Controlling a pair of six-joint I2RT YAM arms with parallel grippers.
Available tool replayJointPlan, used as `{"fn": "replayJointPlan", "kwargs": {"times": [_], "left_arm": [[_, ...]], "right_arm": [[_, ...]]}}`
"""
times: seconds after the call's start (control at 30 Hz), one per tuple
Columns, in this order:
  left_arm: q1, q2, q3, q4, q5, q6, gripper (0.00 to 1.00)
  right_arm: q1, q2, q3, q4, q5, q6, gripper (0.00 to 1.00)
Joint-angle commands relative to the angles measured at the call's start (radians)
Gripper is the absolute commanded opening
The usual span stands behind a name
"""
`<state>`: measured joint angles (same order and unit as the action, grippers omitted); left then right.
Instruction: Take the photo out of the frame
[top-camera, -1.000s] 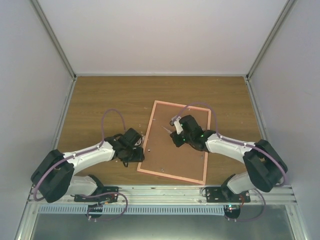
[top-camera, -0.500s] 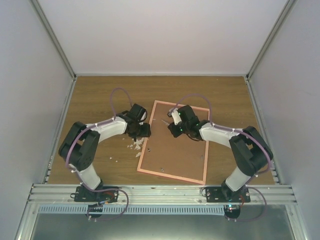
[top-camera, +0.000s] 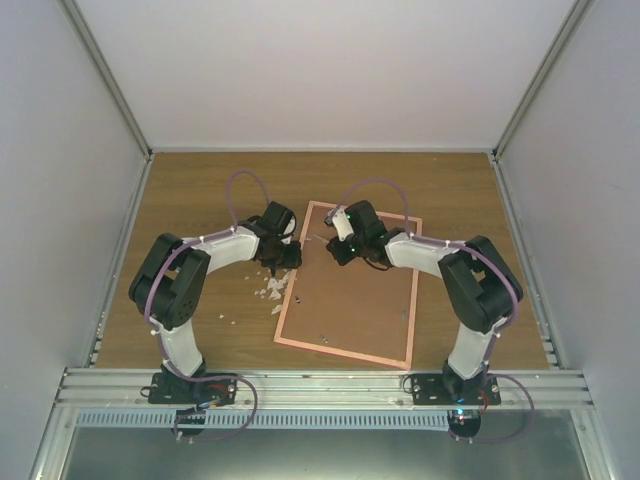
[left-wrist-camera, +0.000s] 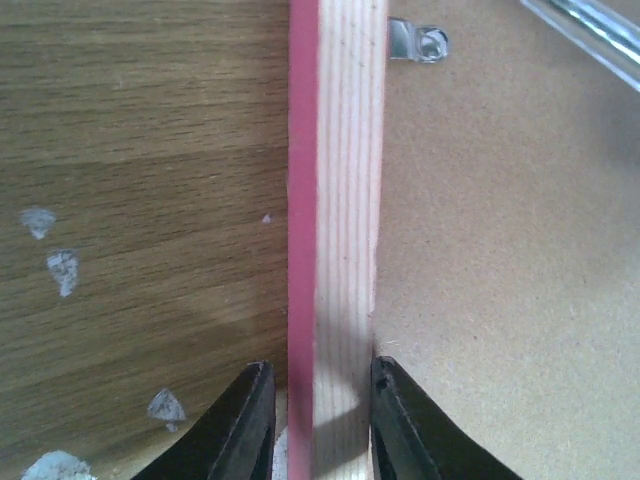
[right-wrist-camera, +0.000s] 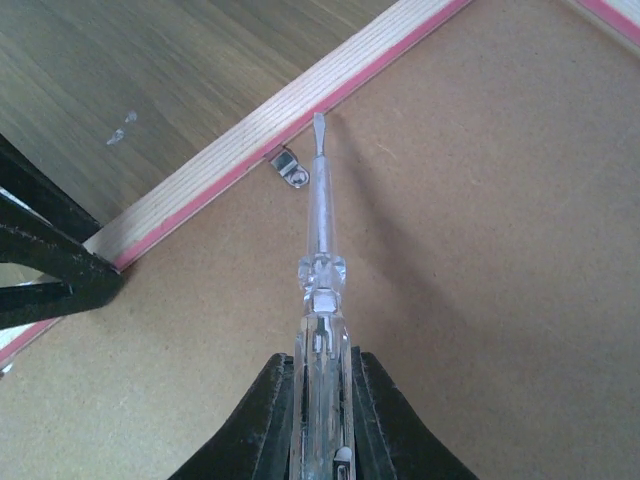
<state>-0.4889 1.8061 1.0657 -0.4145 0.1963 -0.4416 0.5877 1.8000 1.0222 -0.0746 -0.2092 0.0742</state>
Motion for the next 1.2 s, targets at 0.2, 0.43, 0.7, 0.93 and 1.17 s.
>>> {"fn": "replayJointPlan", "kwargs": {"times": [0.2,0.43,0.7,0.93,1.17], "left_arm": [[0.003,0.02,-0.005,0.034,0.006,0.009,0.15],[0.003,0.009,-0.011,0.037,0.008,0.0,0.11],[0.003,0.001,-0.018,0.032,-0.002,-0.003,0.11],[0.003,0.0,-0.023,0.036,-0.002,-0.011,0.11],[0.003,-0.005,-0.021,0.03,-0.01,-0.014,0.11]], "right_arm": [[-0.01,0.061,0.045,-0.049,-0.053,-0.028,0.0],[-0.009,0.073,0.056,-0.089,-0.091,-0.039,0.01],[-0.008,0.044,0.021,-0.132,-0.105,-0.057,0.01],[-0.005,0.021,0.007,-0.182,-0.141,-0.069,0.0],[-0.003,0.005,0.0,-0.215,-0.116,-0.065,0.01]]}}
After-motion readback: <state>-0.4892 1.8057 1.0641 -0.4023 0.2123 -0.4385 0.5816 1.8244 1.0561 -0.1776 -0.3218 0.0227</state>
